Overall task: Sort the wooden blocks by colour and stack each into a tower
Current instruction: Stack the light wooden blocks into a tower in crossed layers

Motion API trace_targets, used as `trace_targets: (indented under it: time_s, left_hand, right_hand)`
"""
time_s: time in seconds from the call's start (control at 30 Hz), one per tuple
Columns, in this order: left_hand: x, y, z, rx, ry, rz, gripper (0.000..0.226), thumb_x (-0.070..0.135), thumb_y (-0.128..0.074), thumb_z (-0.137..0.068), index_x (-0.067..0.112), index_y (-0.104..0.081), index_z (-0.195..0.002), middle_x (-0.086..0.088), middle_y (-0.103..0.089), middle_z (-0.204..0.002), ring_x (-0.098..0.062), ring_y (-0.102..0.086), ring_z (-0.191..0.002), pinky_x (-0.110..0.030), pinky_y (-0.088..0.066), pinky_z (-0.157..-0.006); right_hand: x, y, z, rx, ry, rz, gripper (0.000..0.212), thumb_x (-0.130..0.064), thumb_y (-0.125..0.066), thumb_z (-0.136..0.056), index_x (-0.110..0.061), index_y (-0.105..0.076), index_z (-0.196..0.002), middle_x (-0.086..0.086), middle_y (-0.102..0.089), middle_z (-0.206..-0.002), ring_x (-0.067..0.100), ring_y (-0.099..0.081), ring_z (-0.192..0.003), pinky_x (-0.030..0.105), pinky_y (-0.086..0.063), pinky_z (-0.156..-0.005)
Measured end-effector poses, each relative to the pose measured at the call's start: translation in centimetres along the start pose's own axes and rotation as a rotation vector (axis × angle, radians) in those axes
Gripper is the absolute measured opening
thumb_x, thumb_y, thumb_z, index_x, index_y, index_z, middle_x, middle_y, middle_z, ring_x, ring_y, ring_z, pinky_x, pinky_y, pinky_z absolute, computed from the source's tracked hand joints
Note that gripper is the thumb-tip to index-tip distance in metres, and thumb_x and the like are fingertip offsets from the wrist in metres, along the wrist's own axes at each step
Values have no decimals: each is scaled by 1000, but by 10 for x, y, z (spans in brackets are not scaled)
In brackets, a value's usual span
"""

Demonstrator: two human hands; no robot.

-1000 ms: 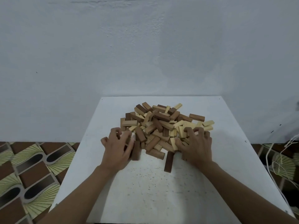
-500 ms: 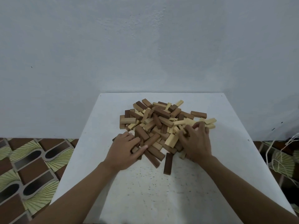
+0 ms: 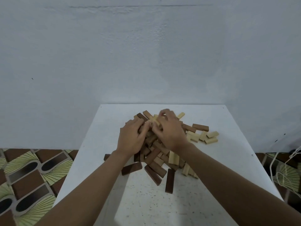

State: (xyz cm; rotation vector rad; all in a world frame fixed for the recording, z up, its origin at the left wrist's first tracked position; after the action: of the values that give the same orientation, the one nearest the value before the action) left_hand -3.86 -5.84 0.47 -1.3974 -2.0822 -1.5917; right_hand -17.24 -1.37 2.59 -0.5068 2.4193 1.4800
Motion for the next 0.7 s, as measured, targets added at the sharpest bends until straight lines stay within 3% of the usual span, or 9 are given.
trace_targets:
  time_s: [0.1,0.17,0.27,0.37,0.43,0.5,0.57,0.63,0.7]
  left_hand:
    - [-15,-16,-4,-50,23,-53,41,46,-29,-107,23,-54,-85,11,-53,-80,-16,-49,-80,-42,-46,-74]
    - [-22,-21,1,-92,9,-48,40,48,-26,-107,25,-55,-91,8,-54,-85,-14,-49,-85,-39,-44,-79]
    - [-25,-25,13,-180,-16,-51,31,55,-28,-106,35,-51,-101,12,-54,-102,-10,-49,-102,-33,-35,-95]
    - [-26,-11,24,-171,10,-55,24,56,-40,-103,36,-50,-113,18,-49,-114,-7,-45,-114,-33,-26,-104]
    - [-30,5,35,-160,50,-121,38,63,-41,-98,36,-51,-124,16,-48,-124,-8,-44,-123,-37,-25,-107]
    - [-38,16,53,-196,83,-258,54,77,-34,-91,44,-46,-132,12,-43,-138,-11,-37,-137,-45,-25,-111]
    - [-45,16,80,-277,133,-338,71,89,-31,-83,55,-31,-144,7,-29,-156,-14,-22,-149,-52,-22,-116]
    - [-51,6,105,-377,179,-359,92,99,-32,-73,61,-7,-153,1,-9,-169,-18,-4,-157,-55,-10,-123]
    - [-50,-4,120,-410,147,-411,103,104,-33,-67,62,7,-152,-1,-2,-171,-19,4,-158,-55,-1,-125]
  right_hand:
    - [-5,-28,0,-93,68,-3,28,-35,-51,-99,-14,-66,-109,2,-48,-117,19,-44,-106,41,-45,-93]
    - [5,-33,8,-119,31,-87,28,-41,-57,-95,-20,-67,-111,-2,-45,-126,20,-44,-118,46,-43,-98]
    - [12,-9,19,-62,-2,-194,40,-53,-63,-88,-28,-65,-120,-9,-43,-144,12,-36,-137,44,-31,-111]
    - [30,27,41,6,-100,-243,45,-57,-59,-87,-32,-59,-125,-13,-45,-142,6,-35,-137,42,-31,-112]
    - [50,40,66,28,-178,-133,44,-63,-55,-86,-34,-57,-119,-14,-50,-130,11,-42,-127,48,-39,-105]
    - [70,32,97,-93,-307,22,63,-80,-46,-79,-40,-48,-128,-9,-44,-138,19,-36,-134,52,-36,-109]
    - [83,10,130,-288,-404,132,93,-97,-35,-69,-45,-27,-146,1,-23,-158,29,-15,-149,54,-21,-119]
    - [83,-6,152,-387,-411,222,108,-103,-24,-64,-45,-9,-153,7,-4,-166,31,3,-153,52,-5,-123]
    - [76,-7,157,-341,-386,279,102,-101,-20,-70,-42,-18,-153,13,-15,-163,34,-7,-151,52,-10,-123]
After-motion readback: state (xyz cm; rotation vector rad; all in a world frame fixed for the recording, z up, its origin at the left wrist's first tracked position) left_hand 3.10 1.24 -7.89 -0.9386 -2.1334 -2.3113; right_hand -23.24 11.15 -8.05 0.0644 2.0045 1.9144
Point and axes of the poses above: each hand's wrist, its own z-axis away from the middle knuckle, its own y-axis out of the back of the hand, x = y × z, the point moved 10 cm from there along -z, towards the middle knuckle
